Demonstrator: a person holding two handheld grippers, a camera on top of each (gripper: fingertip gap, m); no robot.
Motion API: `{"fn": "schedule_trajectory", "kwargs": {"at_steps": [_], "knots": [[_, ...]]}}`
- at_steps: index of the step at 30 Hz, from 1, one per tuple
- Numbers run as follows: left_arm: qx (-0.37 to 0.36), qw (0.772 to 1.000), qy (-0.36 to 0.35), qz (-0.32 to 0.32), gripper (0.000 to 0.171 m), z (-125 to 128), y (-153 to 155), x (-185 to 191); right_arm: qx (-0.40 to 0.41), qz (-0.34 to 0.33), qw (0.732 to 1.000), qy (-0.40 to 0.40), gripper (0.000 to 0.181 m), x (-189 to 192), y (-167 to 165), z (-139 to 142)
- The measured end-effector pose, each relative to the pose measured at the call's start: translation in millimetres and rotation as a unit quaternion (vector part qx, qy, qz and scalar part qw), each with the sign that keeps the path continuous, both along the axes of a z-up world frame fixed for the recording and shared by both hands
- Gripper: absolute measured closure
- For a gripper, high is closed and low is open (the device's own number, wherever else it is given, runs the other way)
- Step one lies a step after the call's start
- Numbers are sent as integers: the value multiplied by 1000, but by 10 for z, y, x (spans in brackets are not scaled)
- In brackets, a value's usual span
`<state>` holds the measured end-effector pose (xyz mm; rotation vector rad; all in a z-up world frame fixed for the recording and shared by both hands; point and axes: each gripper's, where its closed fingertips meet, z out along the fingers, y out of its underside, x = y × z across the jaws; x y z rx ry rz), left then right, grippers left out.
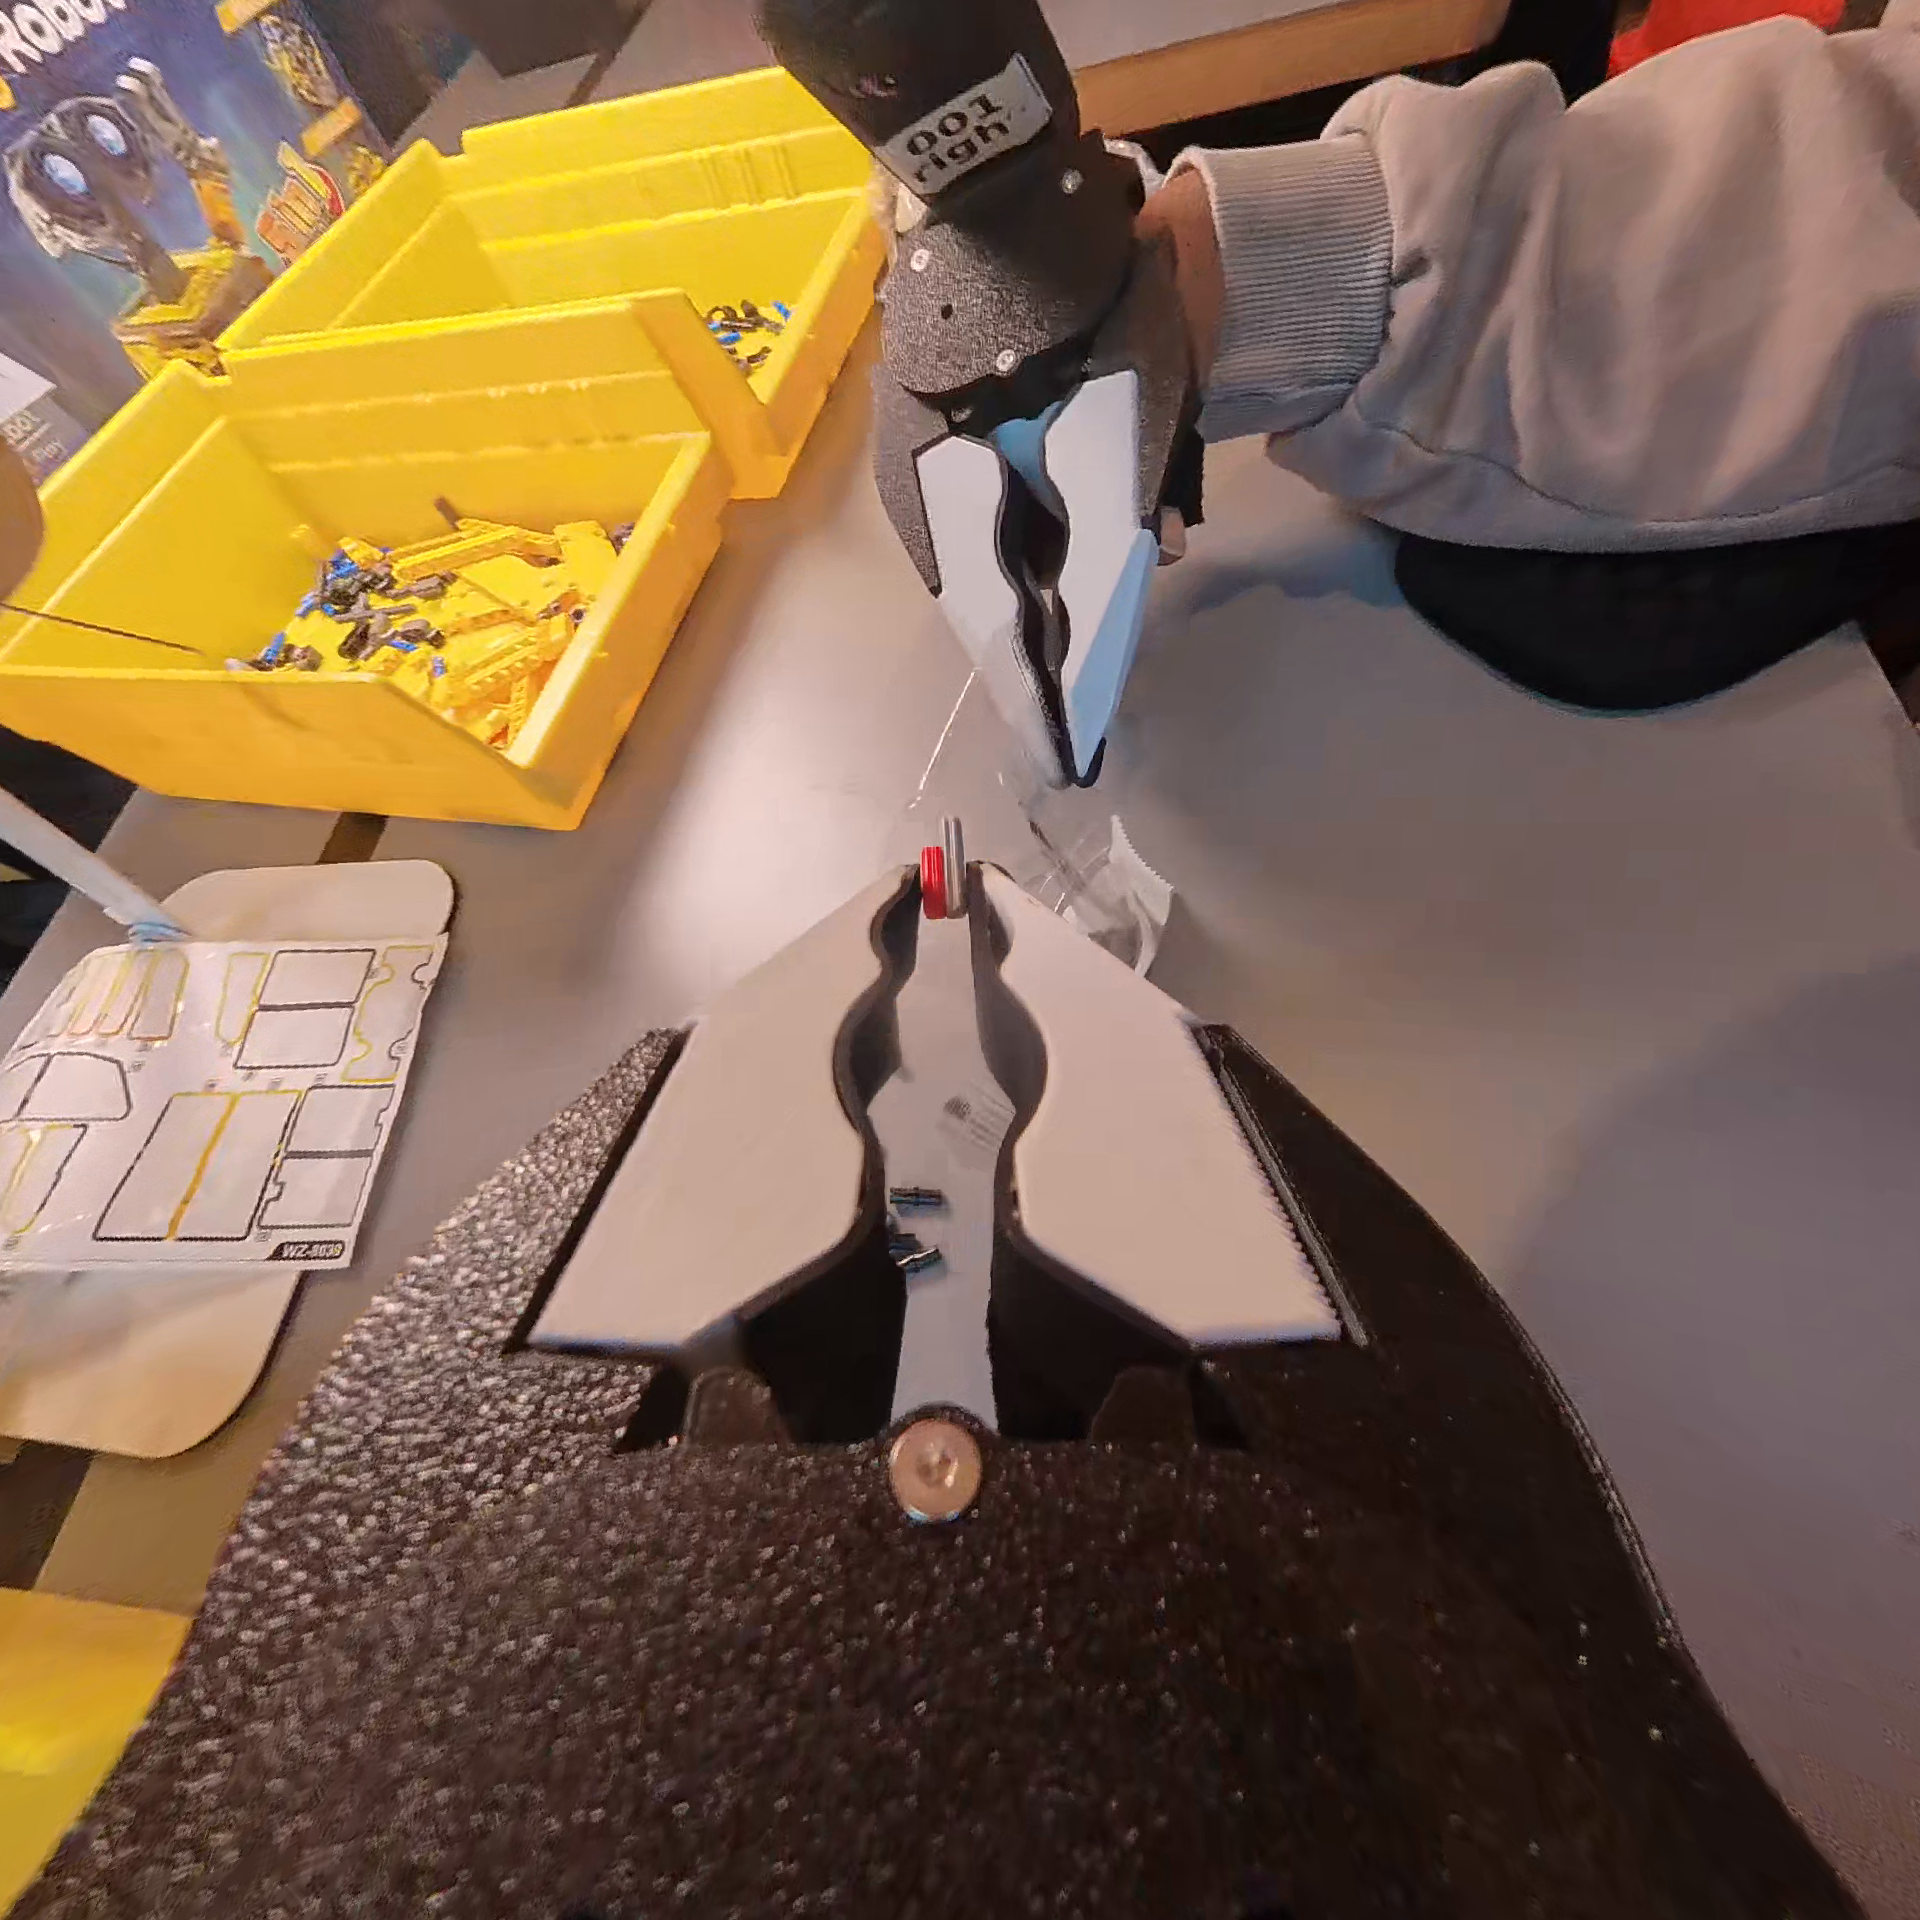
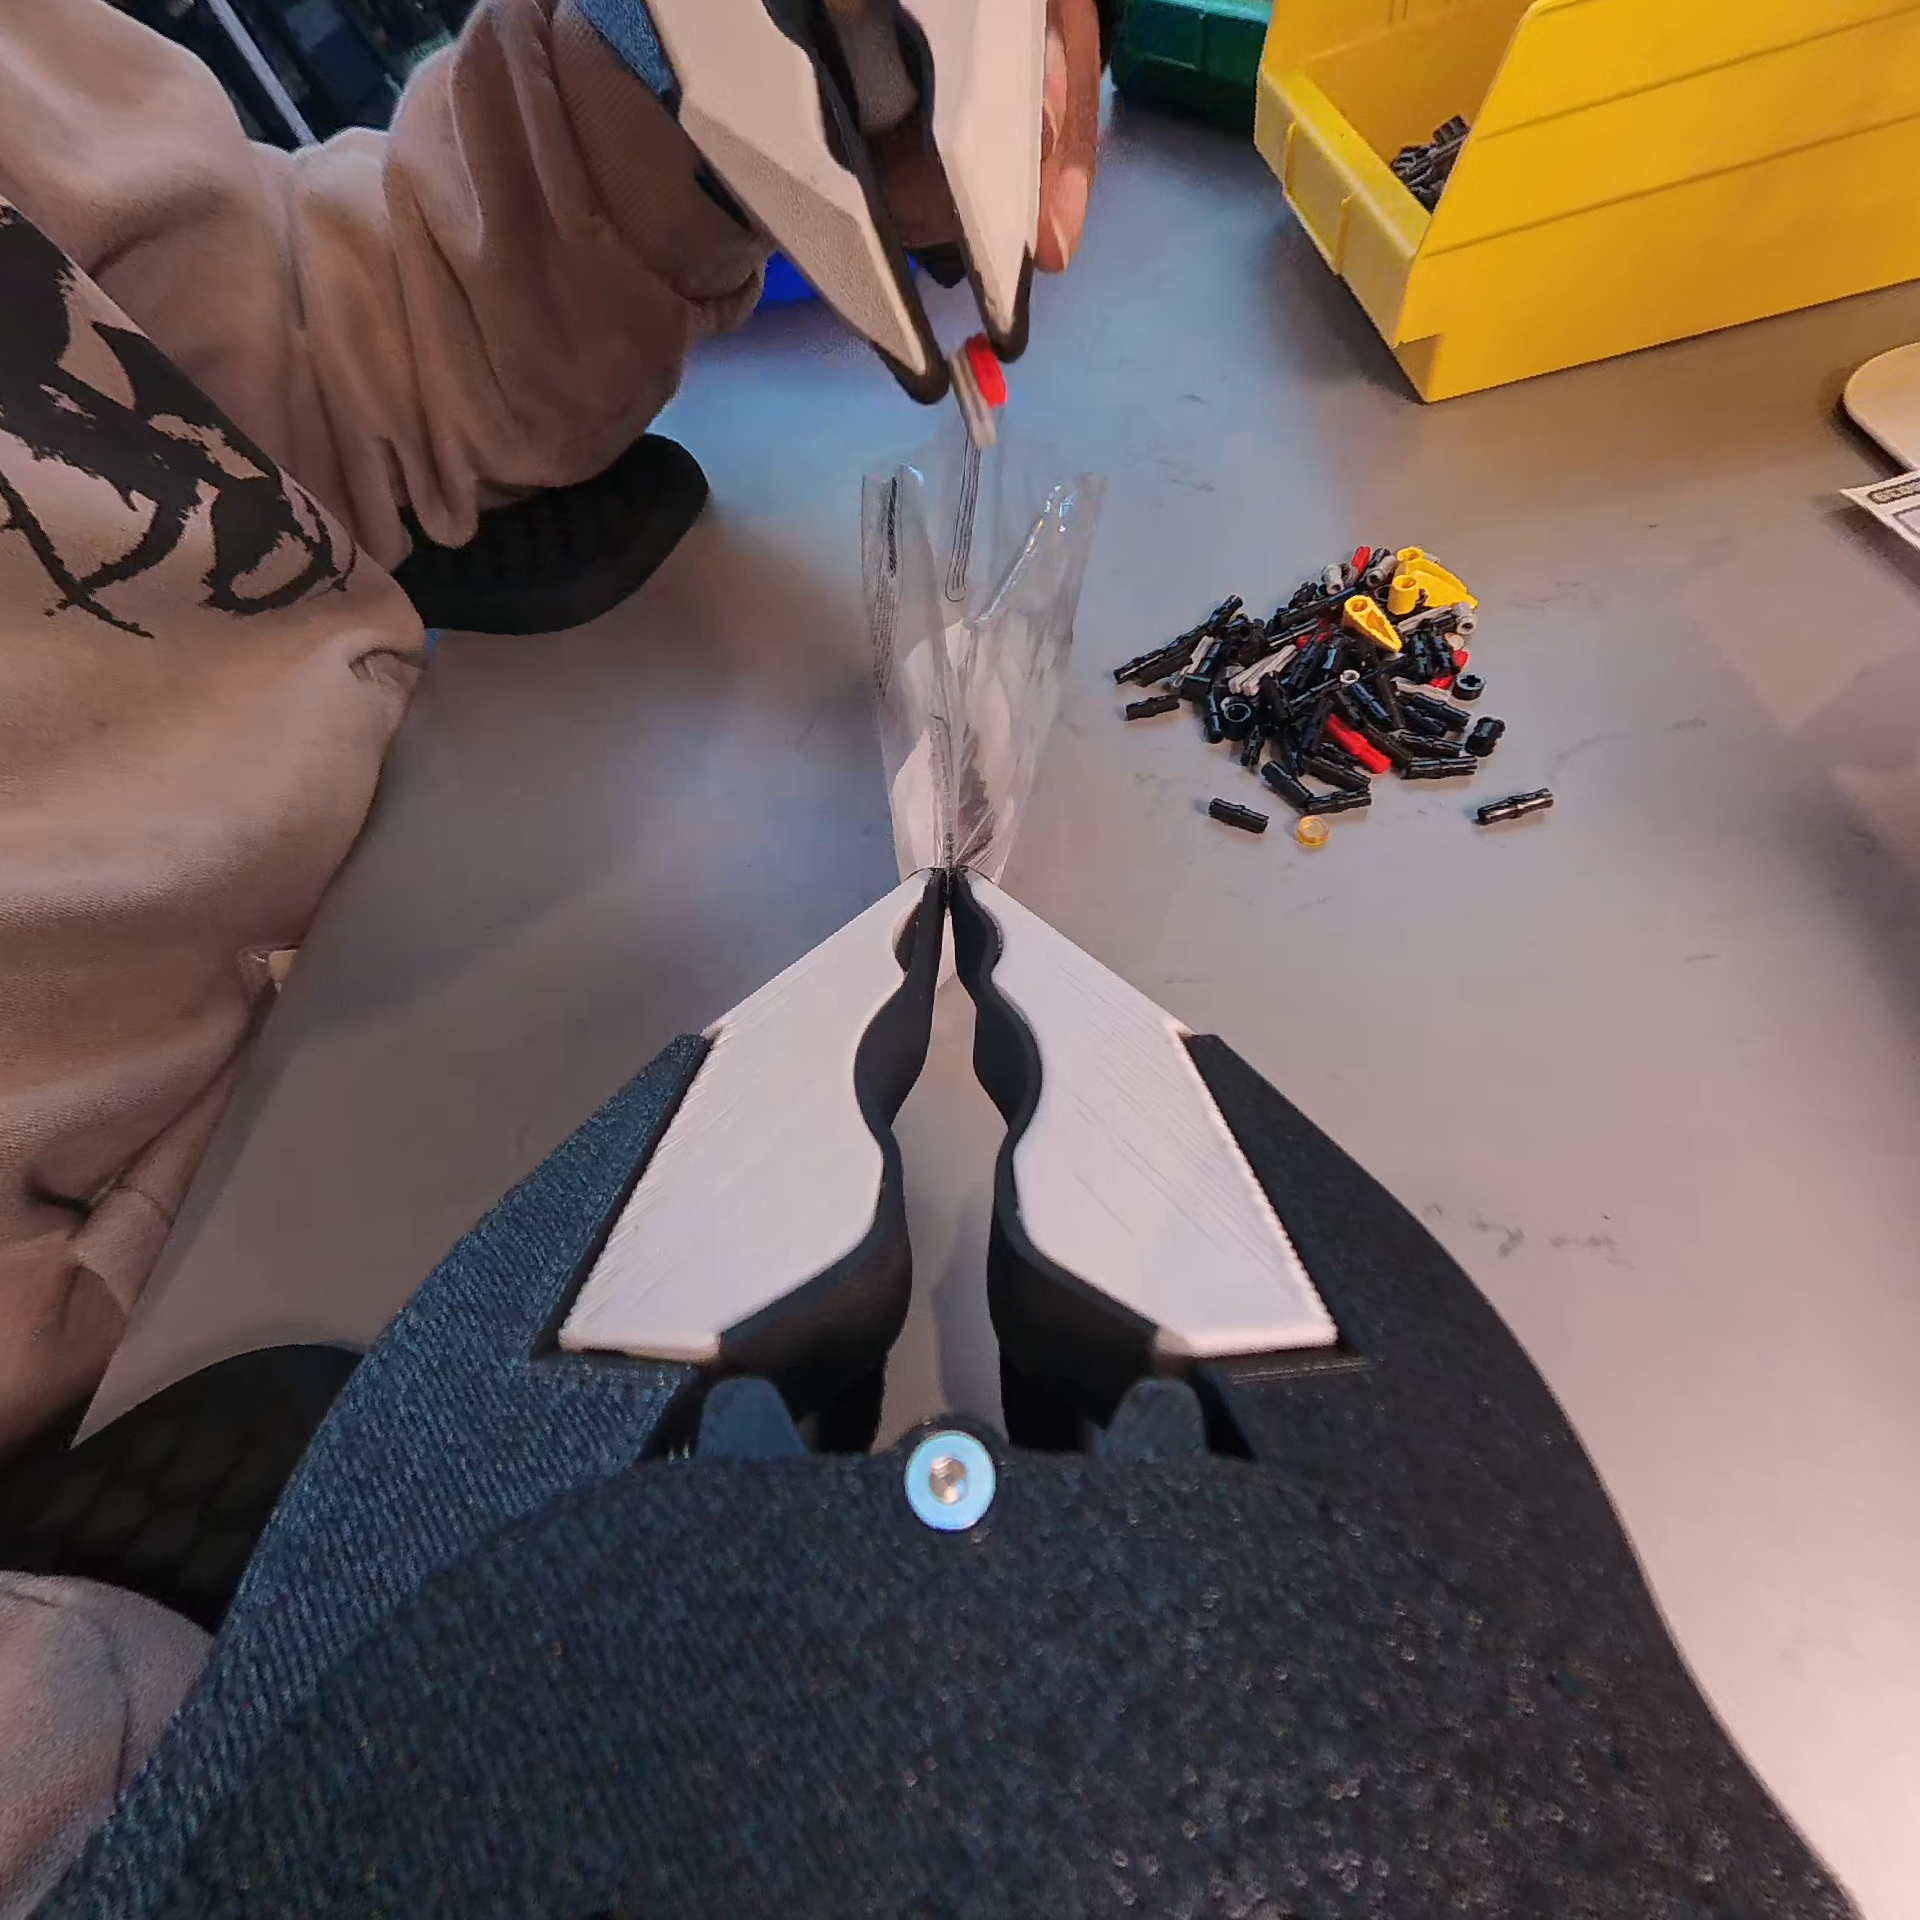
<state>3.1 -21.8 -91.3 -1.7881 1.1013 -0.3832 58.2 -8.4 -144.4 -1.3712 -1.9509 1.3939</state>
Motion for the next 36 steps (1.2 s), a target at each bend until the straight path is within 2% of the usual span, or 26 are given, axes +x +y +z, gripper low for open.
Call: {"fn": "schedule_trajectory", "kwargs": {"at_steps": [4,7,8,10,12,14,16,20,27,31,33,36], "knots": [[3,999,-24,20,162,37,58,-113,3,3,1000,-3,181,24,-8,3],[-6,998,-38,53,163,10,111,-382,0,9,1000,-8,181,62,-17,-2],[-20,997,-23,72,162,-104,141,-525,-1,11,1000,-11,181,83,-19,-3],[-76,991,26,107,152,-493,158,-805,-4,18,1000,-16,181,136,-28,-2],[-124,984,52,115,146,-838,119,-943,-1,18,1000,-18,181,174,-13,-1],[-143,981,66,113,146,-1062,100,-995,-1,18,1000,-20,181,203,0,2],[-153,980,73,105,148,-1167,86,-994,0,15,1000,-21,181,207,15,-2],[-145,982,68,99,150,-1198,138,-953,-5,17,1000,-20,181,189,0,-9],[-143,984,73,82,168,-1205,107,-908,-4,18,1000,-23,181,171,-16,-24],[-135,986,69,75,168,-1117,77,-914,-1,20,1000,-23,181,167,-29,-23],[-107,991,28,72,169,-843,93,-850,0,20,1000,-23,181,165,-32,-23],[-39,996,-78,28,170,-139,41,-543,2,21,1000,-23,181,152,-42,-25]]}}
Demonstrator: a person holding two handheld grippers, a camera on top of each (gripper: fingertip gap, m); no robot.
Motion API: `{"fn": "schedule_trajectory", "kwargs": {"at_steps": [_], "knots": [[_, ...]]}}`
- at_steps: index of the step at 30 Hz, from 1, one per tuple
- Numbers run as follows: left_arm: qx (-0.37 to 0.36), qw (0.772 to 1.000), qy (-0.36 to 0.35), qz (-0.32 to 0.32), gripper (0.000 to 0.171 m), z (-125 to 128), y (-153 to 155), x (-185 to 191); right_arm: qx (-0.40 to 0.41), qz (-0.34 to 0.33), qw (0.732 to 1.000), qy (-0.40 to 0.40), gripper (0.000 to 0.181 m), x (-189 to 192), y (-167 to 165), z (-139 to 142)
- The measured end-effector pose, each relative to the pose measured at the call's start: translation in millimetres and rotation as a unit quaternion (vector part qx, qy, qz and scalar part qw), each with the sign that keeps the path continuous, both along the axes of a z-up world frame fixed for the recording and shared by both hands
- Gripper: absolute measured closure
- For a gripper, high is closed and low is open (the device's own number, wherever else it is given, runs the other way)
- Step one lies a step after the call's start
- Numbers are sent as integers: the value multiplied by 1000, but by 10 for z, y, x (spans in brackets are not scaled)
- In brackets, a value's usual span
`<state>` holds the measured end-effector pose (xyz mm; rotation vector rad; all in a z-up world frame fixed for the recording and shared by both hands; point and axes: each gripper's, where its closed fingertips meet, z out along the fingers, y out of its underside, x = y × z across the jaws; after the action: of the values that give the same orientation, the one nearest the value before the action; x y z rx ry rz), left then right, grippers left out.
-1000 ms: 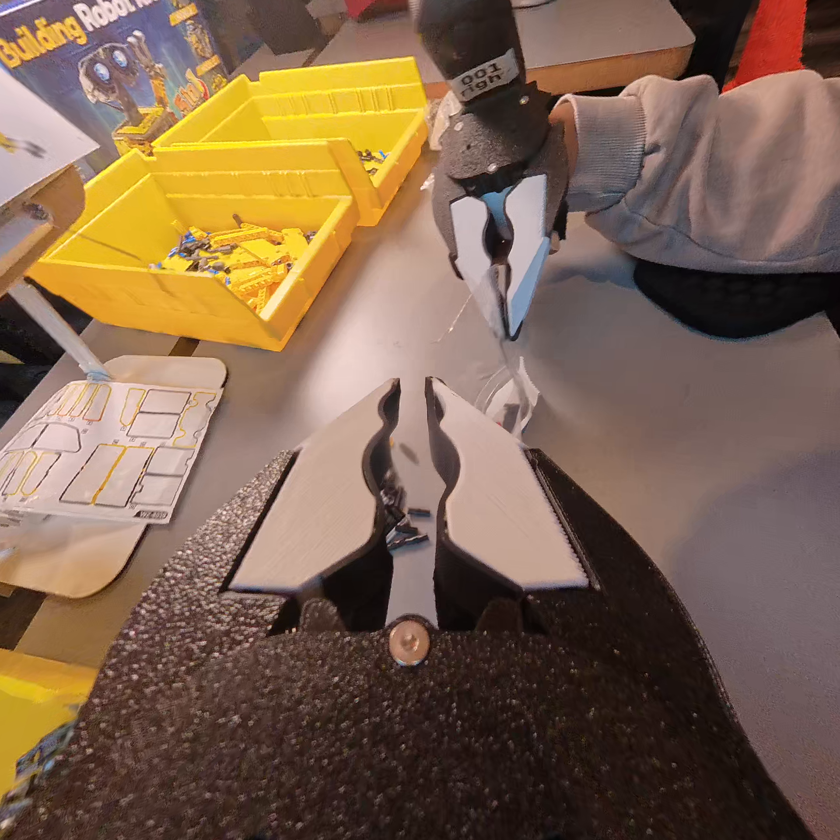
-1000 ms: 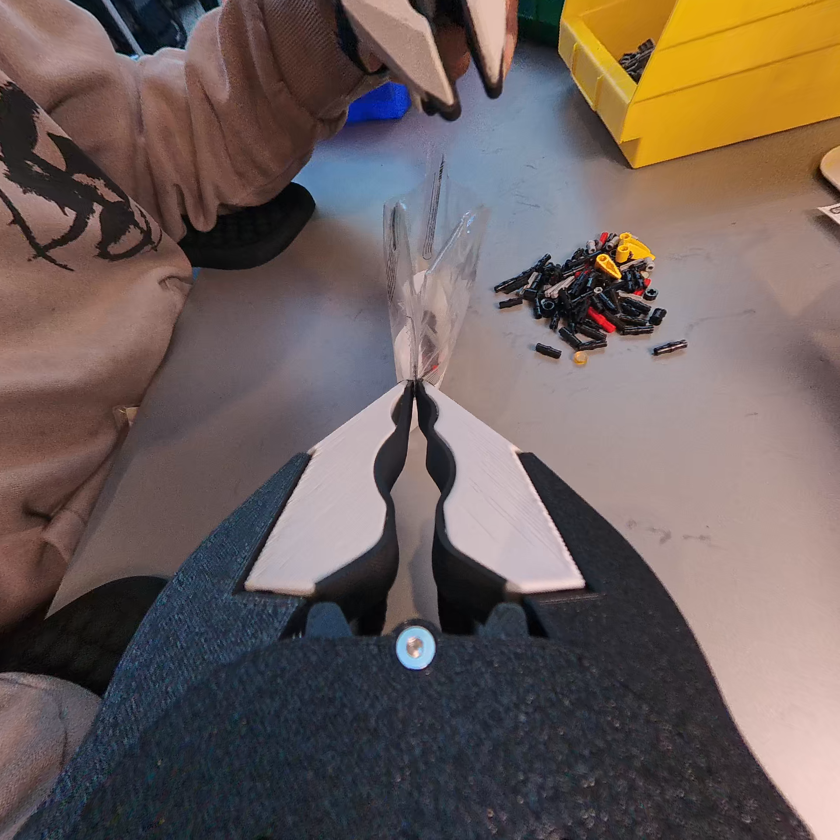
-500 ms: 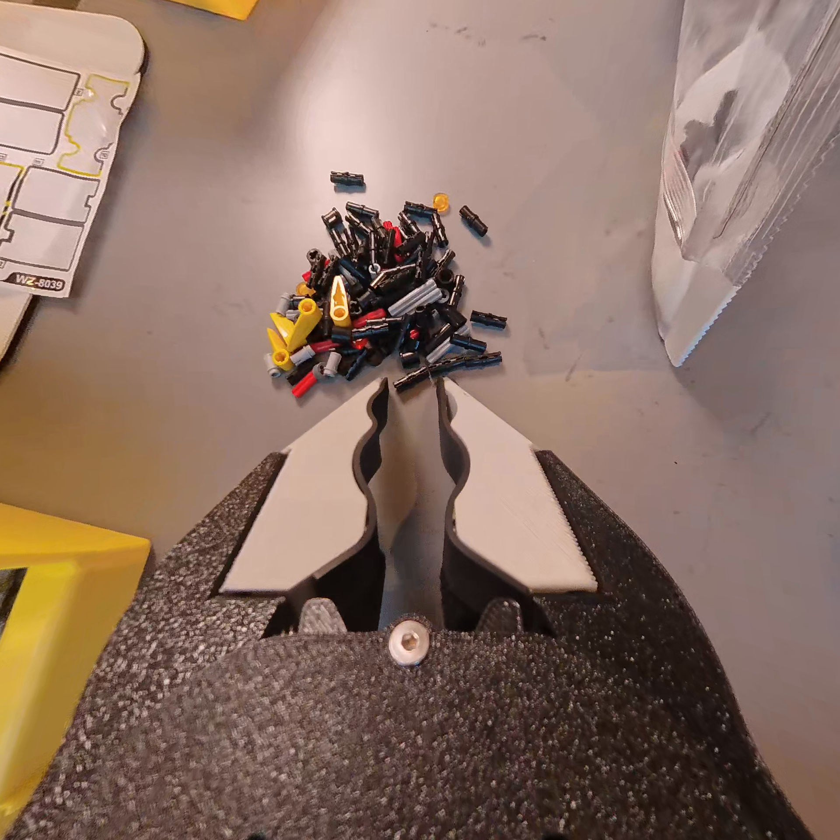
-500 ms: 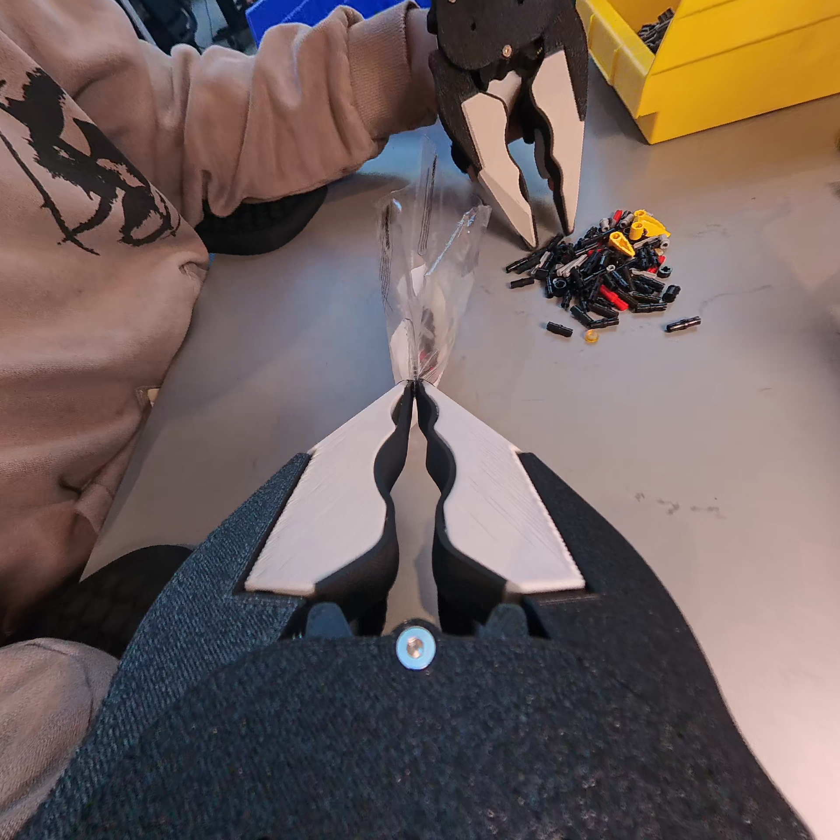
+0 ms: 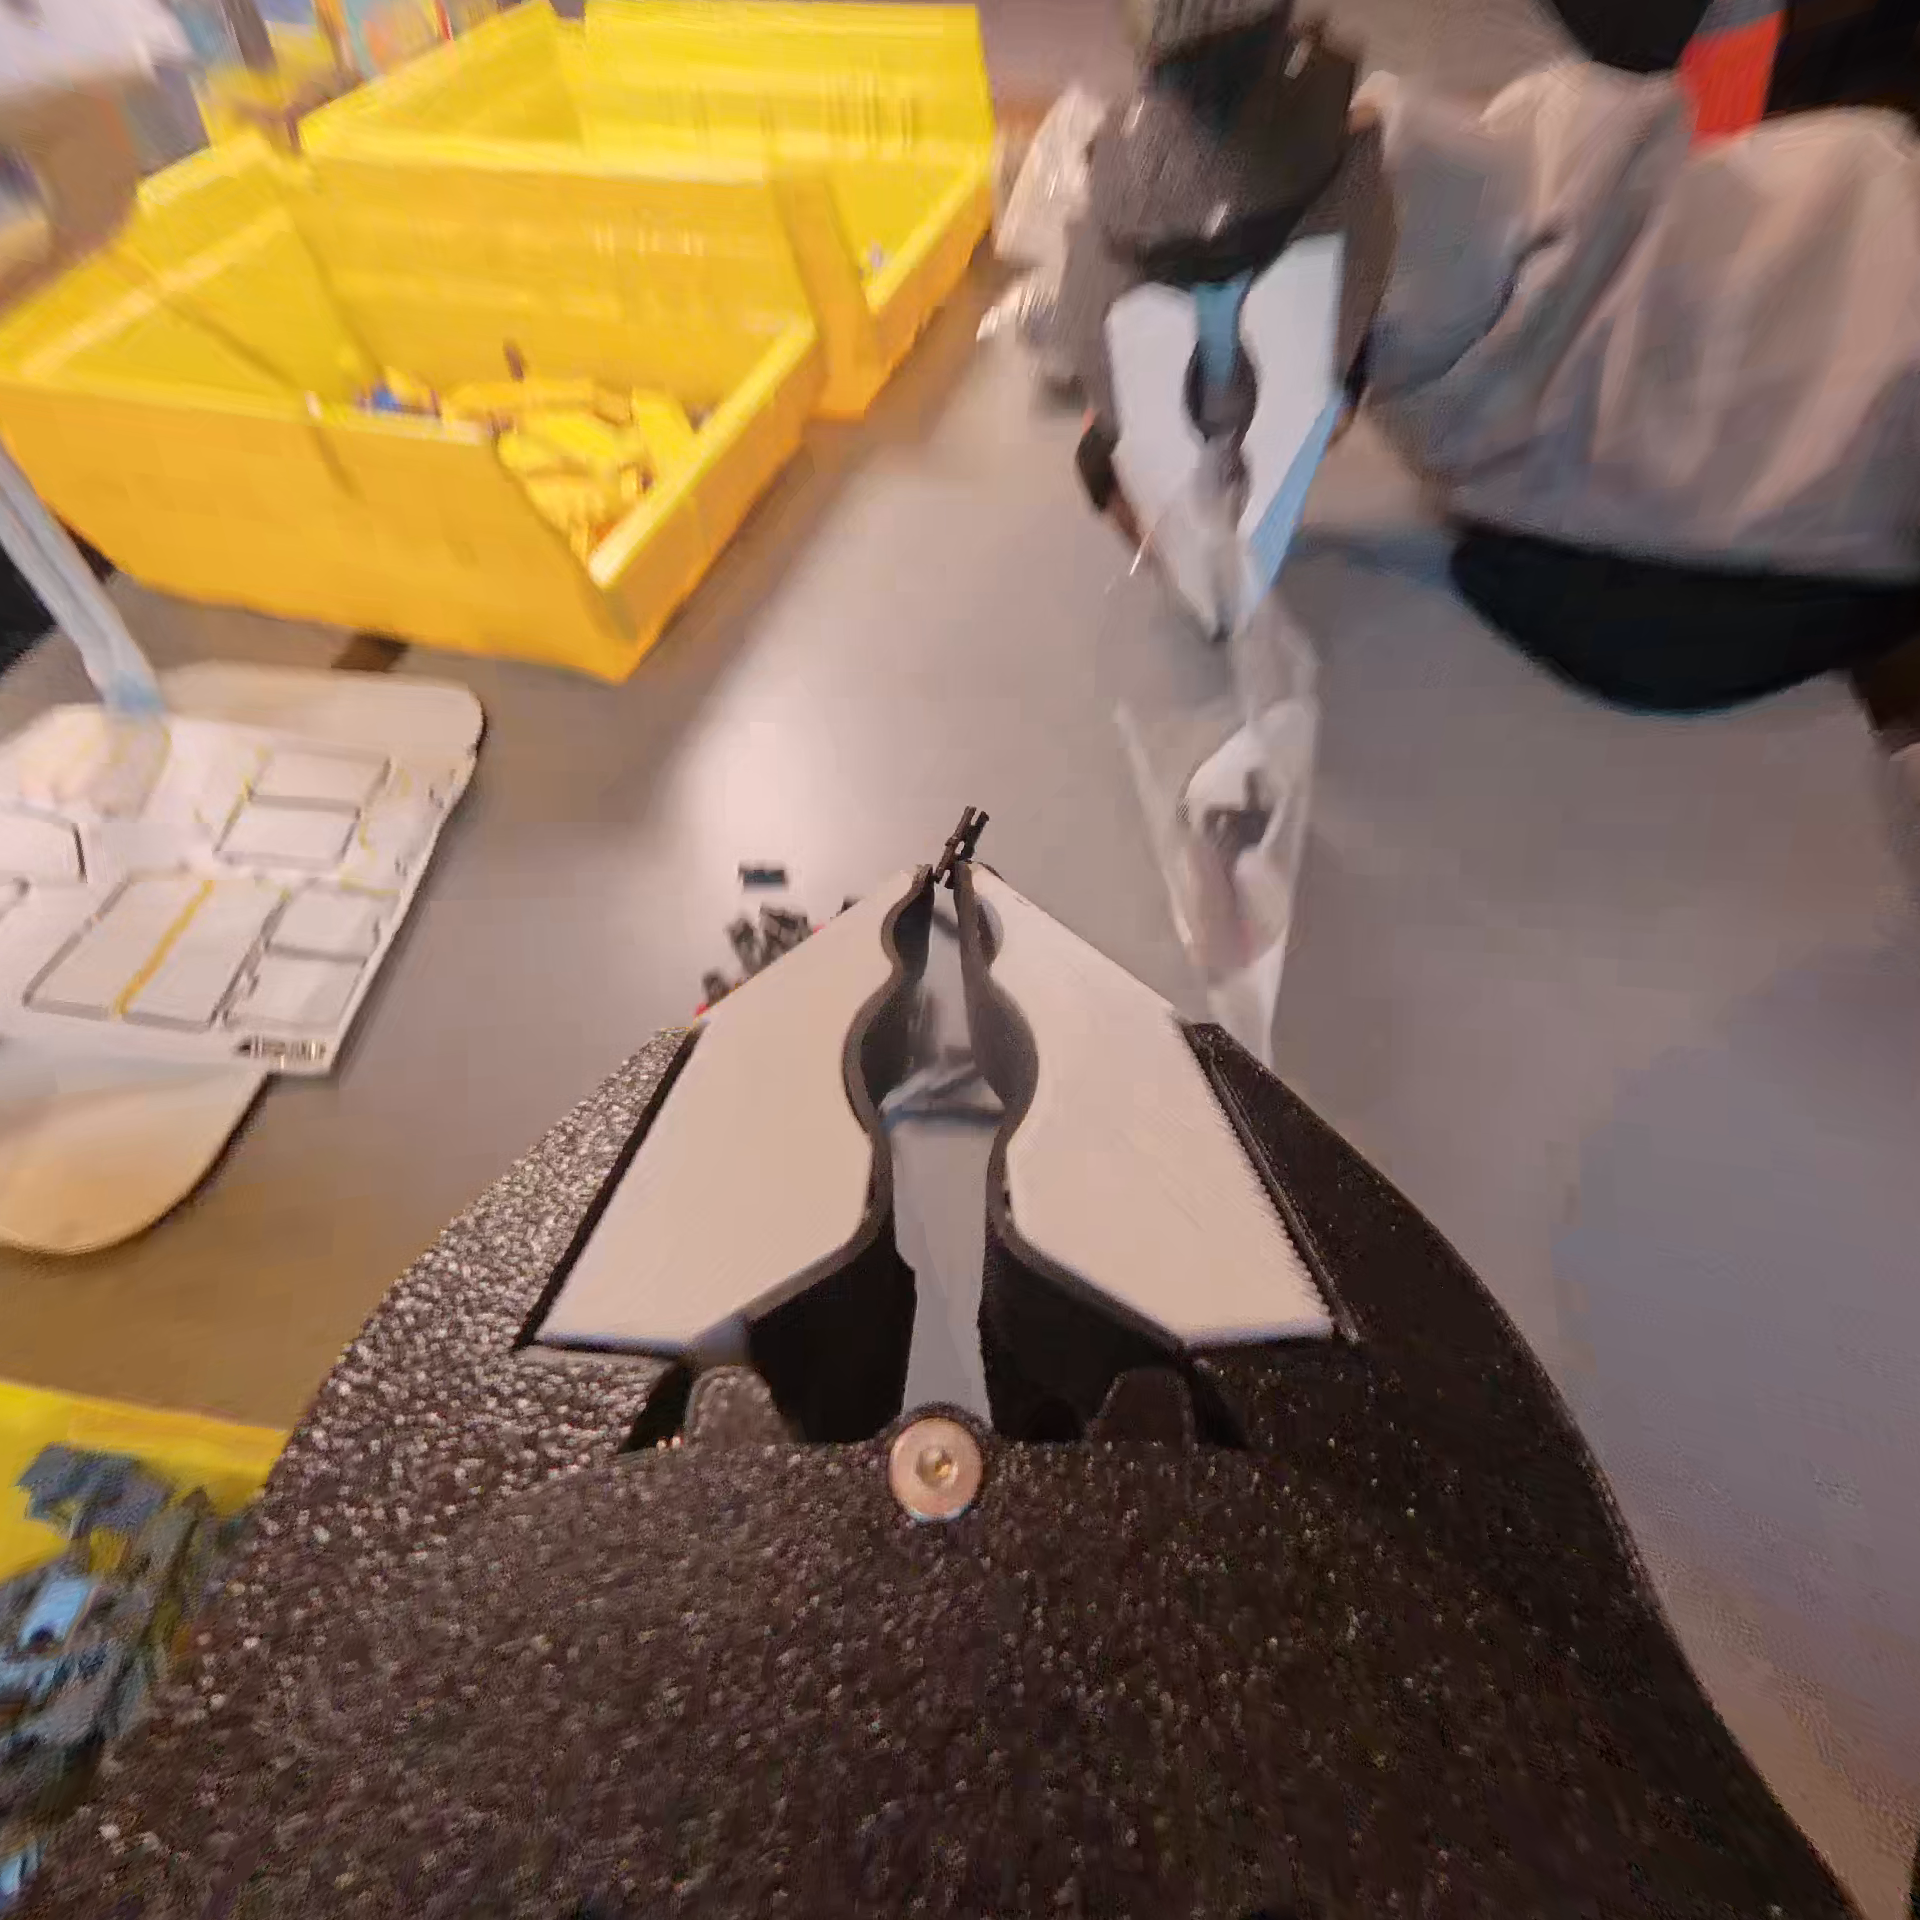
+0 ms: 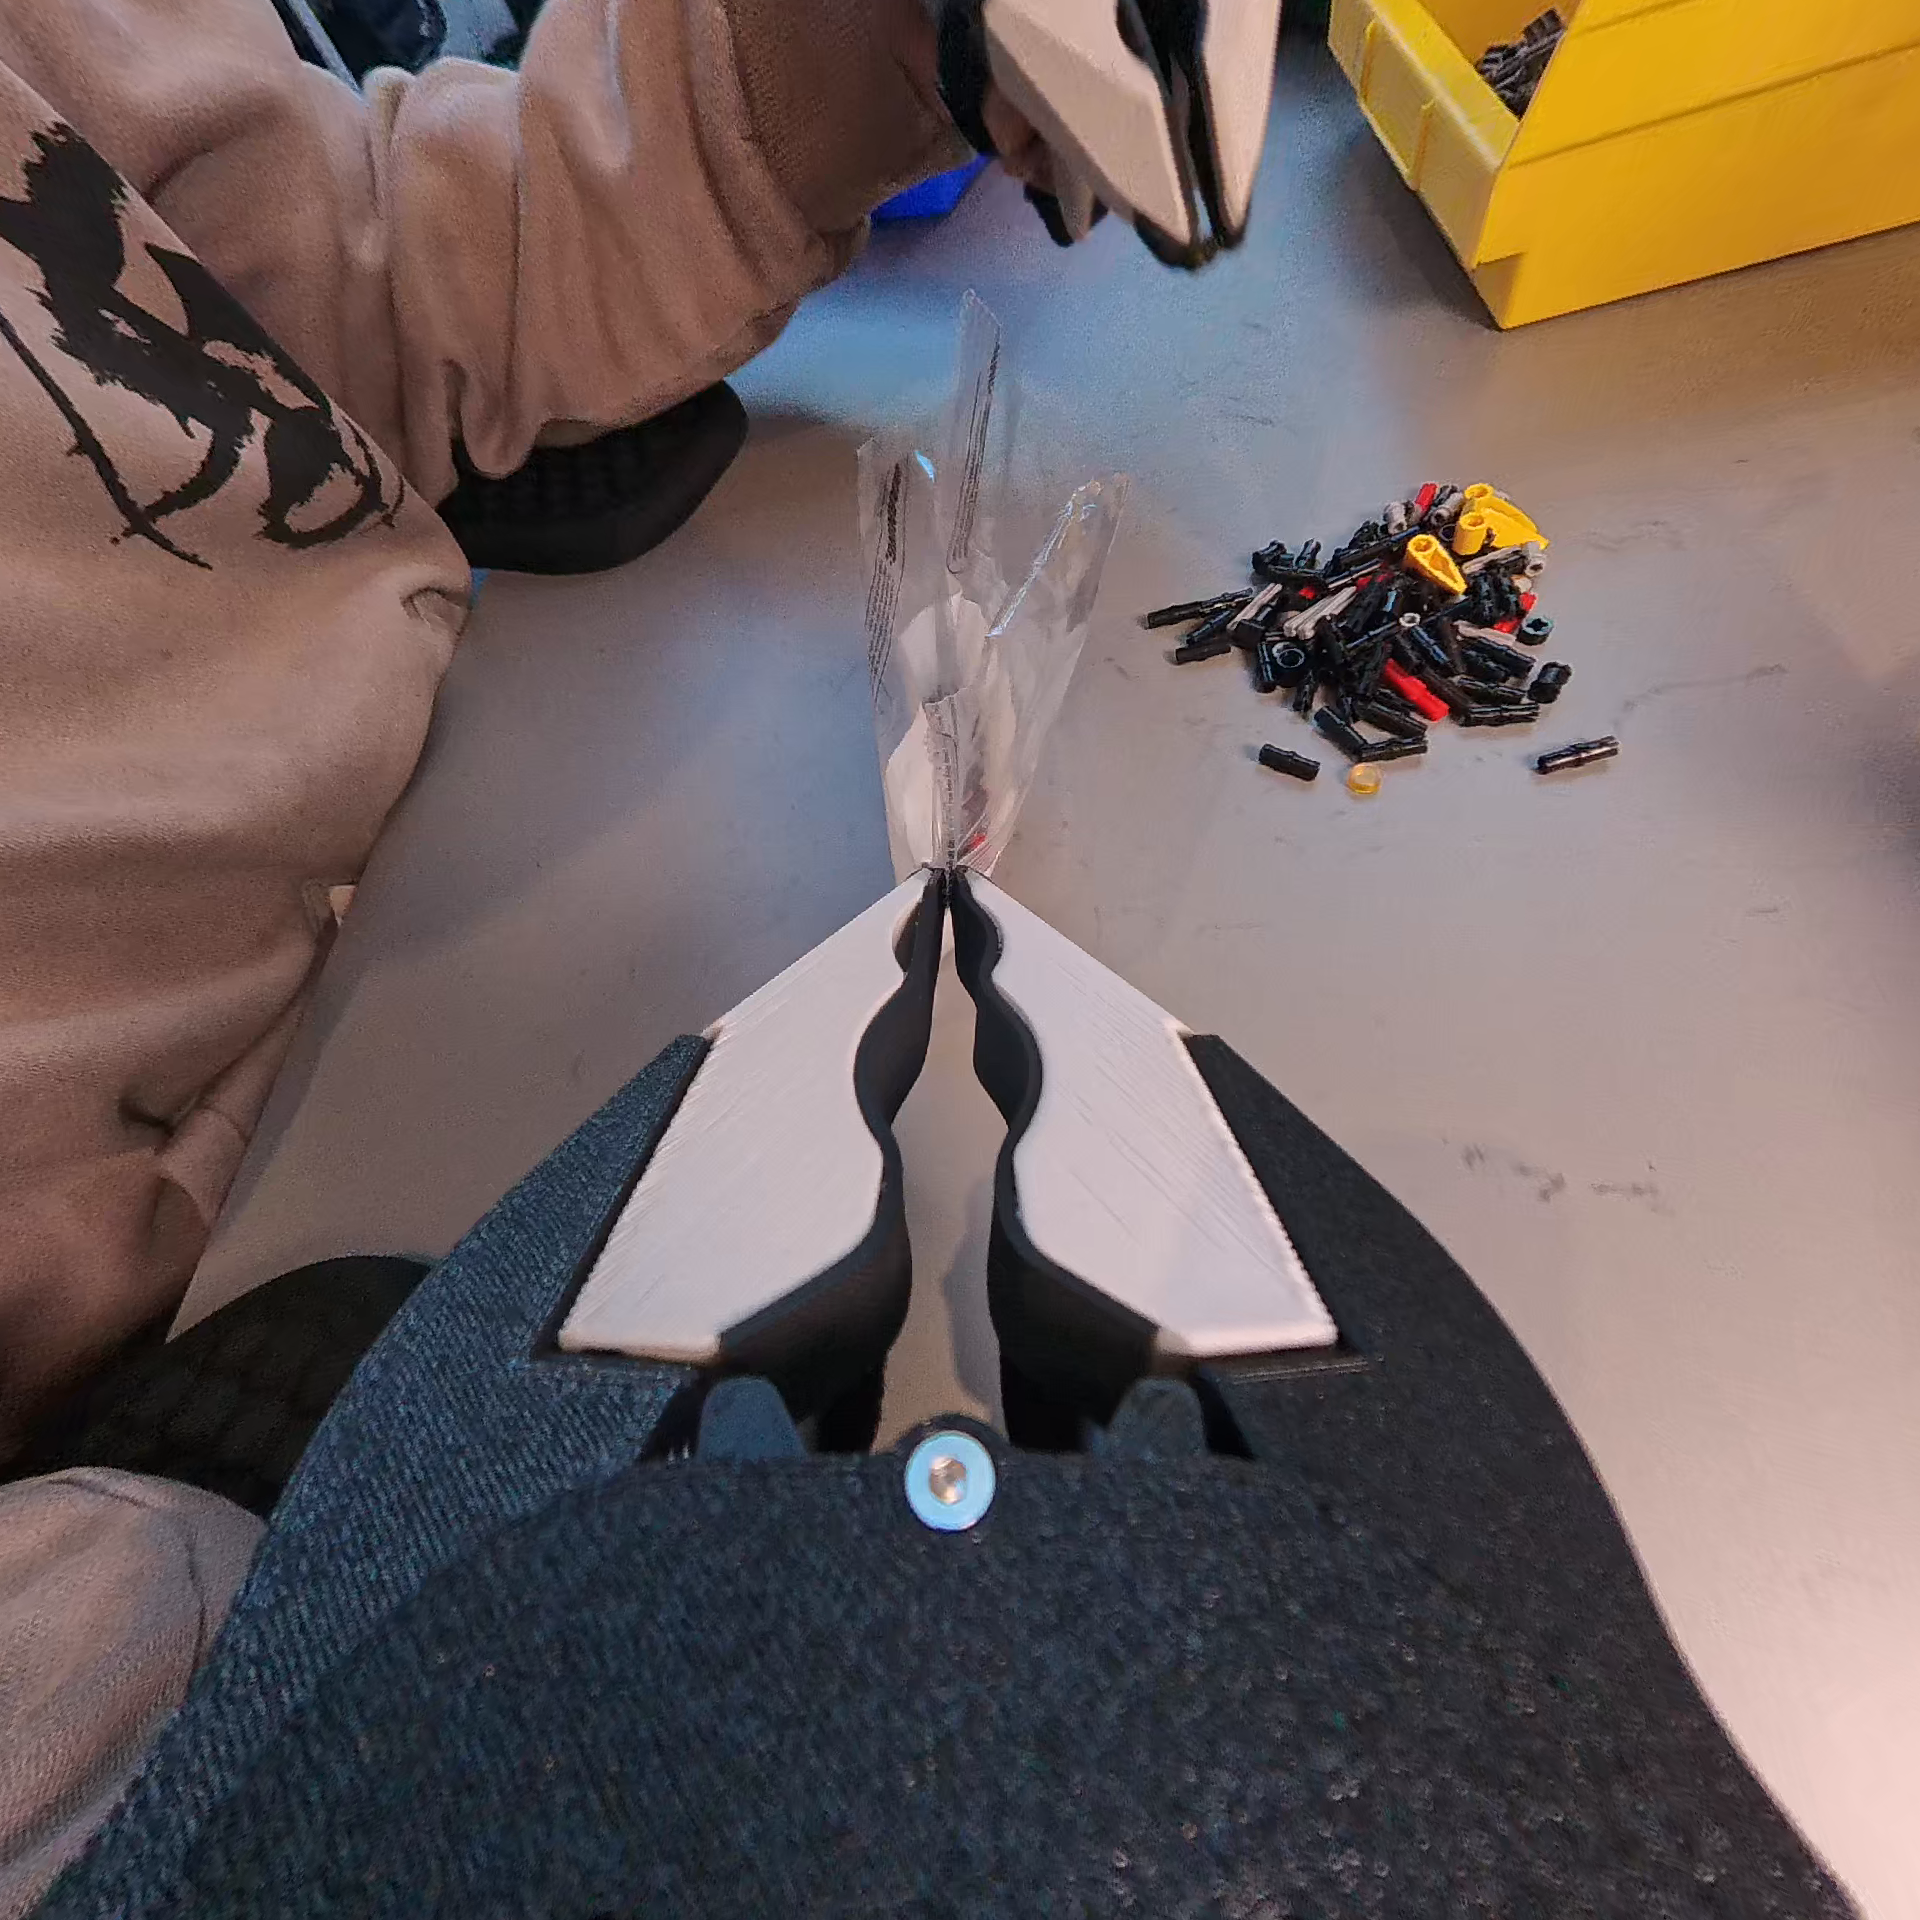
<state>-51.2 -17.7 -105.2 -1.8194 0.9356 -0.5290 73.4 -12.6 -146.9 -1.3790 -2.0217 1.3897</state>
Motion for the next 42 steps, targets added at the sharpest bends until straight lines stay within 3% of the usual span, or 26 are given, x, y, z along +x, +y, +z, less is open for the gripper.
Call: {"fn": "schedule_trajectory", "kwargs": {"at_steps": [3,7,11,13,16,21,31,37,39,42], "knots": [[40,999,0,-22,169,277,-57,292,-1,4,1000,-1,181,-30,-33,-13],[24,998,41,-37,162,135,-79,492,2,9,1000,-6,181,-39,-60,-43],[15,1000,24,-9,160,124,-16,297,6,9,1000,-8,181,-12,-49,-36],[-12,998,56,40,159,-84,79,-3,9,7,1000,-10,181,18,-25,-32],[-98,985,112,87,150,-648,98,-364,11,-4,1000,-6,181,52,38,-2],[-141,976,138,87,148,-1054,94,-436,11,-8,1000,-4,181,60,60,5],[-128,979,134,86,165,-1064,171,-408,10,-6,1000,-6,181,38,39,-11],[-116,980,140,84,165,-1006,159,-438,12,-6,1000,-7,181,37,36,-14],[-98,985,117,85,165,-842,163,-423,13,-6,1000,-7,181,35,35,-14],[-35,997,37,51,165,-259,126,-133,13,-5,1000,-6,181,24,31,-15]]}}
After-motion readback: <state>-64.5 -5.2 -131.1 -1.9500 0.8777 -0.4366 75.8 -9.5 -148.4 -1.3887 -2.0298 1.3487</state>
